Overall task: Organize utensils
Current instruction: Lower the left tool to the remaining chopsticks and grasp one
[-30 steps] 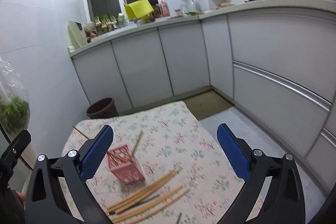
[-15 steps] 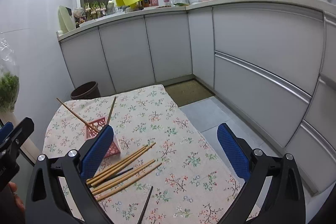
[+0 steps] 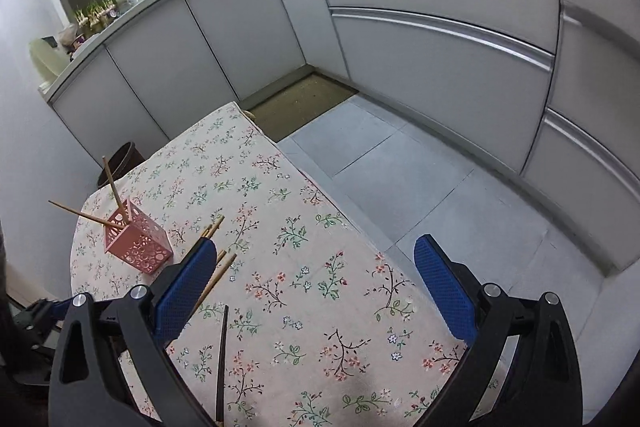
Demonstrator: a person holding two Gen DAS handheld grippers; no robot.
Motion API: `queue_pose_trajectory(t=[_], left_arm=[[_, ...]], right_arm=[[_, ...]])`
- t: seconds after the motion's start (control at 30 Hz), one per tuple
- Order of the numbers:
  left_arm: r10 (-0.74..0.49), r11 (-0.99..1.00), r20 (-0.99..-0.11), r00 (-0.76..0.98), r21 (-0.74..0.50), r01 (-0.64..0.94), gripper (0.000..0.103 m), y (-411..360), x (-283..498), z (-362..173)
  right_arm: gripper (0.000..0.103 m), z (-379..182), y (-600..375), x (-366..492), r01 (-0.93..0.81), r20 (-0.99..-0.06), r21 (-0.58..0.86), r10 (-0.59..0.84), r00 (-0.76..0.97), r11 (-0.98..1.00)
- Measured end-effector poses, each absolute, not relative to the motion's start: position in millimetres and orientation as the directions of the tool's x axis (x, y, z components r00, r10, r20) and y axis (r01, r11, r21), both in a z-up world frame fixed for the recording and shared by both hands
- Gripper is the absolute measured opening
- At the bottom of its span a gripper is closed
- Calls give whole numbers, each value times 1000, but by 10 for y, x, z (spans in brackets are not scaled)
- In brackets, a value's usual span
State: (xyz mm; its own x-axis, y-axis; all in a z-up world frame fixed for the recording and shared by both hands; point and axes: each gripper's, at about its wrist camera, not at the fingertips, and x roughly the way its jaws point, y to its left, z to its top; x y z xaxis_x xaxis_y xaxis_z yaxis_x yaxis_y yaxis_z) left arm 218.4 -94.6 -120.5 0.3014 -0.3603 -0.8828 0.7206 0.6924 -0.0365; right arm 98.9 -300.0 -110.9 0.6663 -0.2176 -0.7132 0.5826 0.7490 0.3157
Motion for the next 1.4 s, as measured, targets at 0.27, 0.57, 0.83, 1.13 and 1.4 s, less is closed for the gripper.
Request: queue_pose_trajectory(t=[0.27,0.57,0.83,1.13,1.4], left_arm=[[-262,551,-938,226,47,833,86,-1548,2271,-1577],[-105,442,-973,207,141,886,57,-2009,2451,-1957],[-20,411,-995,97,80,908,39,-2210,2712,-2189],[-4,443,-999,43,37,896,33,-2210,2889,-2338],[20,441,-999,36,41,897,36,-2244,3044,-2450]], right_arm=[[96,-1184,-3209,928,657,-732,306,-270,625,689],[96,-1287,-3405,958,676,-776,372,-186,603,636],[96,-1331,-3432,1019,674,-794,381,-150,590,633],[96,-1404,-3506,1038,687,-812,398,-115,572,608],[96,-1444,-3530,1060,689,-819,400,-101,564,605]])
